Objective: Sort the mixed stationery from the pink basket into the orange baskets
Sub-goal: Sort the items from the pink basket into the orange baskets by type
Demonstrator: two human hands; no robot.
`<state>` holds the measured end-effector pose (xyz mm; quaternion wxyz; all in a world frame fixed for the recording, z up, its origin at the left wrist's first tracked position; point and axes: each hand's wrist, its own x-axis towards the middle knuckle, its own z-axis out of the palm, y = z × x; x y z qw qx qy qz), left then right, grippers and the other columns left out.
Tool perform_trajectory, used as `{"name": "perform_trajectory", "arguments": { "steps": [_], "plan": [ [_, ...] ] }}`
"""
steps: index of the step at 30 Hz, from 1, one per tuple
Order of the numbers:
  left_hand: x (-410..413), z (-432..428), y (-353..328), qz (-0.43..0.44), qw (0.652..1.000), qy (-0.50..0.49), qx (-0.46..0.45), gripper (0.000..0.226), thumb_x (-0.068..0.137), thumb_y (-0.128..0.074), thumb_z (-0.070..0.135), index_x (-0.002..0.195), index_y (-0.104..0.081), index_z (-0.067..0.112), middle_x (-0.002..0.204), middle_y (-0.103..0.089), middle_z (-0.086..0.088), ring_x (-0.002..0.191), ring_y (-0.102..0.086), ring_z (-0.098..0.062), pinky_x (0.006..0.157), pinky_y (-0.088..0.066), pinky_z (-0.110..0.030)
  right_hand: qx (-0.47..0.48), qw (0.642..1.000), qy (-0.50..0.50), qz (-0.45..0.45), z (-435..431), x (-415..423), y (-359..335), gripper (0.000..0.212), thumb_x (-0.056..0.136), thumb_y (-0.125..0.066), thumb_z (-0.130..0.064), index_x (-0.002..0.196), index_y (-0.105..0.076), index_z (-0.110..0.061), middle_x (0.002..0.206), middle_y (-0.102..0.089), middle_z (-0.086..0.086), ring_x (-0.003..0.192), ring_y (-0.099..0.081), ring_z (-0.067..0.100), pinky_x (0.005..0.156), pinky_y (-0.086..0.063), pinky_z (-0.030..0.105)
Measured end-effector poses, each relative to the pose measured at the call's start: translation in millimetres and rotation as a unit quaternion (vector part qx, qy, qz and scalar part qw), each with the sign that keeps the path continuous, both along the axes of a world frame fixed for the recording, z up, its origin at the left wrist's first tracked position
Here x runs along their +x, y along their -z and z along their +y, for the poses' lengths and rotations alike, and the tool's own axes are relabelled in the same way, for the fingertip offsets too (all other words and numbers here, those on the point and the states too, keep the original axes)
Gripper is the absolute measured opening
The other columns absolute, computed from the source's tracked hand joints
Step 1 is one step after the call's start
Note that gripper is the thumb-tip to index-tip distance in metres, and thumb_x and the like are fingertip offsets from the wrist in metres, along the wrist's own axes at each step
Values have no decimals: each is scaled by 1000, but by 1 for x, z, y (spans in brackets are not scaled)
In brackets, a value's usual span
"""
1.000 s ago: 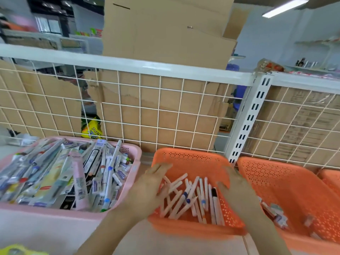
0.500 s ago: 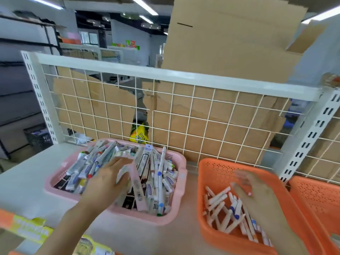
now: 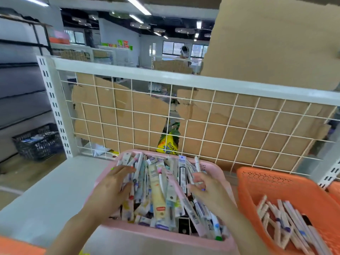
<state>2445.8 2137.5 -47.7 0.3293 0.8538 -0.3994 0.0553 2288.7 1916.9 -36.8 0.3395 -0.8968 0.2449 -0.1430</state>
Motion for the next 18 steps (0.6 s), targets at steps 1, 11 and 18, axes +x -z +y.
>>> {"name": "perform_trajectory", "arguments": {
  "steps": [1, 11, 18],
  "plan": [
    [4, 0, 1, -1, 1000, 9, -2, 36, 89, -57, 11, 124, -56, 20, 126, -52, 10, 108, -55, -15, 87, -43, -25, -9, 1000, 3, 19, 4, 10, 3, 47, 89, -60, -40, 129, -51, -19, 111, -57, -10, 90, -54, 6, 82, -45, 22],
    [23, -12, 17, -16, 998, 62, 11, 36, 91, -56, 16, 126, -54, 23, 130, -48, 12, 63, -47, -8, 74, -41, -12, -87, 983, 71, 143, 17, 53, 7, 28, 88, -54, -37, 102, -53, -12, 93, -50, 1, 85, -53, 21, 56, -33, 26],
    [27, -12, 23, -40, 997, 54, 21, 36, 87, -62, 15, 122, -59, 21, 131, -52, 6, 90, -61, -24, 83, -49, -31, -124, 979, 87, 139, 15, 56, 4, 38, 91, -47, -28, 62, -24, -19, 62, -30, -4, 53, -28, 8, 46, -17, 25]
  ]
}}
